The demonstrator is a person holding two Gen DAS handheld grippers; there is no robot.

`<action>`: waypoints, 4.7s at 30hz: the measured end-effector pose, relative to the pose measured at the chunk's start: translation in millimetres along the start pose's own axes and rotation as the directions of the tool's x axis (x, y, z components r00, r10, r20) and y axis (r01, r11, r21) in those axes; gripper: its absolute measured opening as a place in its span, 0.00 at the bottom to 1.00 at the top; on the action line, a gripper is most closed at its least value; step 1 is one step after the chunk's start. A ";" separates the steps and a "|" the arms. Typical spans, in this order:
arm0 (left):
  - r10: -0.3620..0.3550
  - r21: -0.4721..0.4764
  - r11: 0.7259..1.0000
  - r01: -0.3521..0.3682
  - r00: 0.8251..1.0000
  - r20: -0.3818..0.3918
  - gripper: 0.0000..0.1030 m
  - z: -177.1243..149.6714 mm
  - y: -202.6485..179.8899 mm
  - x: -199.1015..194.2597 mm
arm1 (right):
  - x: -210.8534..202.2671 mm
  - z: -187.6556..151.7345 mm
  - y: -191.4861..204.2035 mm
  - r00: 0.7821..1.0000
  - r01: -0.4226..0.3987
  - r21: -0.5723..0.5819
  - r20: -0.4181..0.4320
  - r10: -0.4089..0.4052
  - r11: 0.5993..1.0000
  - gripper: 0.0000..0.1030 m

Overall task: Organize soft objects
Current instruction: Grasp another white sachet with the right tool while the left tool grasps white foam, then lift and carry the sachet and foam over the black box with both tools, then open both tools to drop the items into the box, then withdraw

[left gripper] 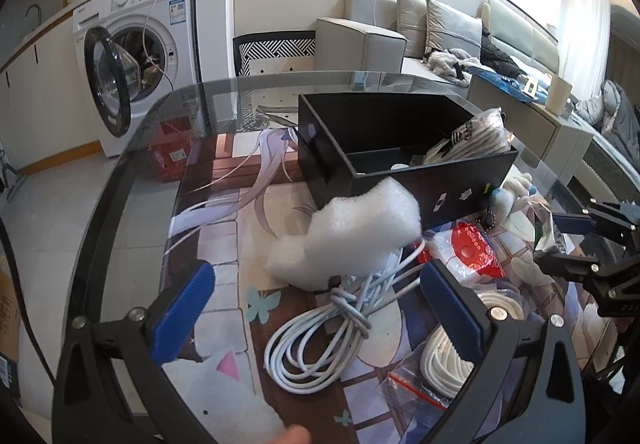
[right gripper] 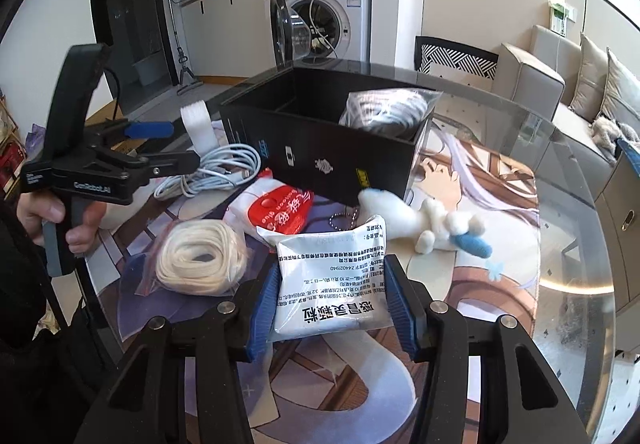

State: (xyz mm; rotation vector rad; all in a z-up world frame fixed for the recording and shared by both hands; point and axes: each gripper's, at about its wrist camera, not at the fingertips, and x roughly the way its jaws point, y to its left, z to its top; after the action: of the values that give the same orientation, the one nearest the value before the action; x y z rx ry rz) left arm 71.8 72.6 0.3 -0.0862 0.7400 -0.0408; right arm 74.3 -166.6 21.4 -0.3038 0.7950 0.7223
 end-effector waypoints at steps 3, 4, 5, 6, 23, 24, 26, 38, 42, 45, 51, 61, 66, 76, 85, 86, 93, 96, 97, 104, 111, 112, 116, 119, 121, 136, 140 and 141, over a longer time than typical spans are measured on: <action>-0.010 -0.017 1.000 0.010 1.000 0.013 0.98 1.1 3.6 1.1 | -3.3 1.5 0.5 1.000 0.000 -0.002 0.008 0.000 1.000 0.49; -0.017 -0.018 1.000 0.018 1.000 0.017 0.97 1.4 4.1 1.3 | -3.6 2.1 0.5 1.000 0.000 -0.003 0.010 0.000 1.000 0.49; -0.024 -0.017 1.000 0.024 1.000 0.019 0.96 1.2 4.0 1.5 | -4.7 2.5 0.8 1.000 0.000 -0.004 0.013 0.000 1.000 0.49; -0.032 -0.014 0.999 0.033 0.999 0.021 0.91 0.7 3.6 1.9 | -5.3 2.9 1.0 1.000 -0.001 -0.004 0.016 0.001 1.000 0.49; -0.079 0.013 0.997 0.079 0.996 0.040 0.37 -1.5 -5.0 -4.5 | -10.4 4.7 5.8 0.999 0.004 -0.012 0.032 -0.003 1.000 0.49; -0.080 0.012 0.997 0.080 0.996 0.043 0.37 -1.1 -4.9 -5.7 | -10.3 5.0 5.0 0.999 0.005 -0.012 0.033 -0.004 1.000 0.49; -0.080 0.012 0.997 0.080 0.995 0.054 0.37 -0.2 -4.8 -9.7 | -12.0 5.8 5.3 0.999 0.005 -0.011 0.039 -0.004 1.000 0.49; -0.081 0.042 0.996 0.076 0.988 0.131 0.37 11.0 -13.9 -41.4 | -29.2 13.9 8.6 0.995 0.011 -0.015 0.103 -0.010 1.000 0.49; -0.088 0.049 0.995 0.082 0.985 0.147 0.37 16.2 -17.5 -49.3 | -36.0 19.0 7.9 0.991 0.011 -0.002 0.133 -0.011 1.000 0.49; -0.090 0.065 0.995 0.081 0.985 0.147 0.37 18.8 -22.5 -51.2 | -40.9 25.3 8.5 0.988 0.015 -0.005 0.156 -0.014 1.000 0.49; -0.095 0.072 0.994 0.085 0.983 0.155 0.37 29.0 -25.9 -55.0 | -49.2 38.3 6.2 0.980 0.019 0.004 0.197 -0.020 1.000 0.49; -0.101 0.067 0.994 0.092 0.982 0.158 0.37 45.1 -30.9 -51.6 | -49.5 59.2 0.3 0.969 0.027 0.010 0.246 -0.028 1.000 0.49; -0.105 0.062 0.993 0.096 0.983 0.152 0.37 52.8 -35.1 -44.1 | -44.2 70.8 -1.0 0.963 0.031 0.001 0.267 -0.030 1.000 0.49; -0.113 0.064 0.992 0.105 0.984 0.138 0.37 71.1 -43.7 -20.1 | -25.1 96.7 -11.2 0.959 0.039 -0.013 0.281 -0.034 0.999 0.49; -0.105 0.052 0.994 0.100 0.988 0.115 0.37 80.8 -43.2 3.2 | -5.5 109.7 -16.7 0.960 0.036 -0.032 0.277 -0.026 0.999 0.50; -0.102 0.052 0.994 0.097 0.988 0.112 0.37 81.2 -43.4 5.8 | -2.5 110.9 -17.1 0.962 0.033 -0.032 0.273 -0.023 0.999 0.50; -0.080 0.057 0.996 0.074 0.992 0.102 0.37 83.4 -47.7 19.3 | 11.1 117.5 -18.4 0.967 0.027 -0.042 0.253 -0.015 0.999 0.50; -0.075 0.056 0.996 0.070 0.993 0.096 0.37 82.9 -47.5 24.2 | 16.8 120.6 -20.0 0.969 0.027 -0.044 0.247 -0.015 0.999 0.50; -0.075 0.055 0.996 0.070 0.993 0.094 0.37 83.5 -47.4 26.0 | 17.9 121.6 -20.5 0.969 0.029 -0.046 0.245 -0.017 0.999 0.50; -0.062 0.059 0.997 0.057 0.994 0.087 0.37 83.9 -50.7 36.3 | 27.5 124.4 -21.1 0.972 0.034 -0.052 0.236 -0.021 0.998 0.50; -0.047 0.066 0.997 0.041 0.996 0.081 0.37 82.7 -53.4 44.3 | 36.8 125.0 -23.8 0.974 0.030 -0.050 0.224 -0.018 0.998 0.50; -0.047 0.066 0.997 0.042 0.996 0.080 0.37 82.9 -53.4 44.5 | 38.5 125.2 -24.0 0.975 0.030 -0.050 0.222 -0.018 0.998 0.50; -0.044 0.067 0.997 0.038 0.996 0.082 0.37 82.7 -54.9 48.1 | 44.9 126.9 -25.4 0.977 0.033 -0.052 0.211 -0.021 0.998 0.50; -0.045 0.068 0.997 0.039 0.996 0.080 0.37 82.9 -54.9 49.4 | 49.3 127.8 -26.8 0.979 0.037 -0.053 0.204 -0.025 0.998 0.50; -0.045 0.066 0.997 0.040 0.996 0.078 0.37 82.8 -54.6 50.1 | 51.1 126.9 -29.5 0.979 0.038 -0.049 0.202 -0.028 0.998 0.50; -0.046 0.089 0.995 0.038 0.994 0.094 0.60 80.0 -53.1 43.0 | 36.8 122.1 -40.7 0.971 0.075 -0.038 0.228 -0.064 0.996 0.75; -0.035 0.084 0.996 0.027 0.995 0.094 0.84 78.3 -52.7 33.3 | 16.5 114.7 -45.9 0.965 0.095 -0.014 0.247 -0.088 0.995 0.95; -0.033 0.082 0.996 0.025 0.994 0.099 0.93 77.3 -52.7 30.2 | 12.0 111.9 -46.7 0.965 0.092 -0.009 0.246 -0.087 0.996 0.99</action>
State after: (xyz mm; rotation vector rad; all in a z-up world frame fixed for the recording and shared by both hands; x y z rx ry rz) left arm 145.8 23.1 41.7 -0.0220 0.6355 -0.0933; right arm 172.8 -138.4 87.4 -0.2613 0.5357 0.6684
